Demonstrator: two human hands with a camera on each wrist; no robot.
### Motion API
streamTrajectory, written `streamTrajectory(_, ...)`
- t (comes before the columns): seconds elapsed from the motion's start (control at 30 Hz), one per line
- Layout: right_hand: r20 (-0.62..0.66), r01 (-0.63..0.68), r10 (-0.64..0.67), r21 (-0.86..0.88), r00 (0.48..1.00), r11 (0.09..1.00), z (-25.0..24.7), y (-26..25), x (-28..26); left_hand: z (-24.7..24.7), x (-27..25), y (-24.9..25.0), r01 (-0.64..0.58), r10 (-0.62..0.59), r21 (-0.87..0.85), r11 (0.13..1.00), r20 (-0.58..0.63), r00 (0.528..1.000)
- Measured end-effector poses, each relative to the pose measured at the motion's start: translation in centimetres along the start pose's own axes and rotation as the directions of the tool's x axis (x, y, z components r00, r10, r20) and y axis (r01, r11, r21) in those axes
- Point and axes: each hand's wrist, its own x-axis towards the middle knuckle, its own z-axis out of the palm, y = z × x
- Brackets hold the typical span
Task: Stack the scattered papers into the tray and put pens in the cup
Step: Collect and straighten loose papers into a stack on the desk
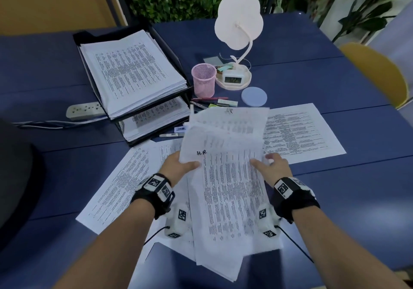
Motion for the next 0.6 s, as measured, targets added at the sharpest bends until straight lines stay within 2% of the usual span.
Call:
streamTrajectory(0.1,0.033,0.109,-0.116,0.169,0.993,0.980,0.2,-0.7,-1.0,-1.0,-0.3,-0.3,0.029,-0.030,-0.306,0.951,0.002,1.000)
streamTrajectory(0.17,0.098,0.067,-0.102,0.309,0.990,0.949,0.8,-1.4,-1.3,-0.9,-0.3,-0.6,0.051,-0.043,-0.397,0.916,0.030,0.999)
streamTrajectory(0.2,0.122,0.024,-0.074,0.367,0.990,0.930,1.2,-1.8,-1.5,-0.6,-0.3,-0.6,0.071,-0.062,-0.387,0.919,0.034,0.997)
streamTrajectory(0.27,0.127,-0.003,-0.051,0.390,0.991,0.921,1.9,-2.3,-1.4,0.3,-0.5,-0.8,0.108,-0.114,-0.244,0.964,-0.007,0.993)
streamTrajectory(0.37,0.131,-0.002,-0.041,0.315,0.991,0.949,2.3,-2.9,-1.2,1.3,-0.2,-1.8,0.099,-0.090,0.054,0.994,-0.139,0.986)
streamTrajectory(0.43,0.188,0.006,-0.044,0.200,0.981,0.980,2.2,-3.2,-1.3,1.5,-0.5,-1.9,0.067,-0.035,0.189,0.980,-0.170,0.985)
streamTrajectory(0.5,0.179,0.022,-0.046,0.133,0.983,0.991,2.0,-3.2,-1.0,1.3,-1.1,-1.4,-0.014,0.052,0.215,0.977,-0.173,0.984)
streamTrajectory(0.6,0.138,0.014,-0.055,0.286,0.989,0.958,1.3,-3.3,-0.8,0.4,-2.2,0.4,-0.134,0.144,0.066,0.989,-0.180,0.973)
